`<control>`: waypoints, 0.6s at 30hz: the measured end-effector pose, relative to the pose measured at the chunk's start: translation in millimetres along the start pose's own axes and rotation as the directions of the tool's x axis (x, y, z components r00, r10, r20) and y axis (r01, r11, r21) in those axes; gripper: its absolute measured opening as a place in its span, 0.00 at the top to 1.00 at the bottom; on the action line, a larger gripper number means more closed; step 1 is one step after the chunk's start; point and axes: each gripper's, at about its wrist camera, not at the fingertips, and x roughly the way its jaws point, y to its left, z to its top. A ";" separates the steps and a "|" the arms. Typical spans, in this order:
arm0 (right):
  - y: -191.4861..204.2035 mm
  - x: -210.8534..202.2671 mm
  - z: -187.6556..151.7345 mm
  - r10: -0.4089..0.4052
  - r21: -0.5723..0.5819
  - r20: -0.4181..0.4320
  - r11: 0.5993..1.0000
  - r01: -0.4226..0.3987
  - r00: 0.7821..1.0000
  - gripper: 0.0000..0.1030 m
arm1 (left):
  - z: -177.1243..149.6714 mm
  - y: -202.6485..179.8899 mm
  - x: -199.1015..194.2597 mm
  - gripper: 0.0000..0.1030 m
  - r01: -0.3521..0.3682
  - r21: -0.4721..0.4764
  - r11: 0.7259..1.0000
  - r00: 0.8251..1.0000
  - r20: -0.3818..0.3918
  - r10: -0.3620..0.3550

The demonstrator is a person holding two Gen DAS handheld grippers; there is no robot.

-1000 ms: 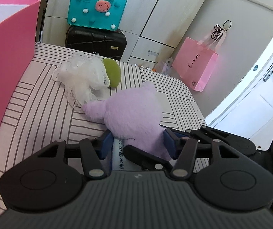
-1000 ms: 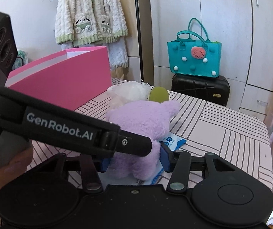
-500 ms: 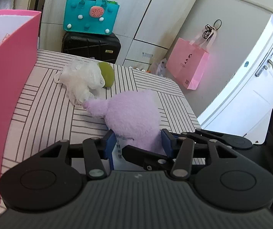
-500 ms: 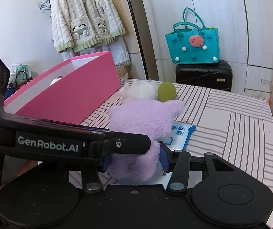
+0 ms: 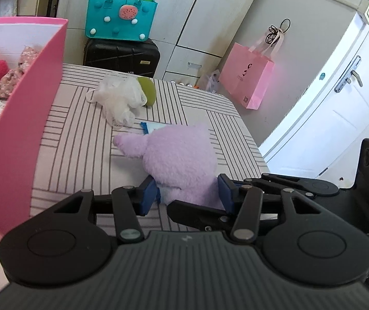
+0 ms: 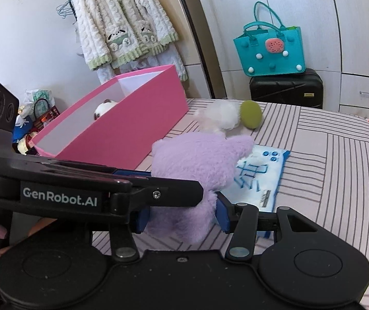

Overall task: Organize soft objects
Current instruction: 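Lift the lilac plush with both grippers and lower it into the pink box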

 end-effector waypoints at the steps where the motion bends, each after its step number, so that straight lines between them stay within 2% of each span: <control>1: 1.6 -1.4 -0.9 0.003 0.001 -0.003 1.000 -0.003 1.000 0.46 | -1.4 0.8 -3.5 0.52 0.001 -0.002 1.000 1.000 -0.003 -0.001; 9: 23.1 -14.4 -3.0 0.027 -0.016 -0.036 0.999 -0.028 0.999 0.45 | -5.8 7.3 -28.2 0.51 0.035 0.007 0.999 0.999 -0.033 -0.035; 18: 52.1 -38.9 -2.9 0.033 -0.082 -0.031 0.996 -0.036 0.999 0.45 | -10.1 10.9 -62.1 0.51 0.104 0.015 0.994 0.994 -0.036 -0.104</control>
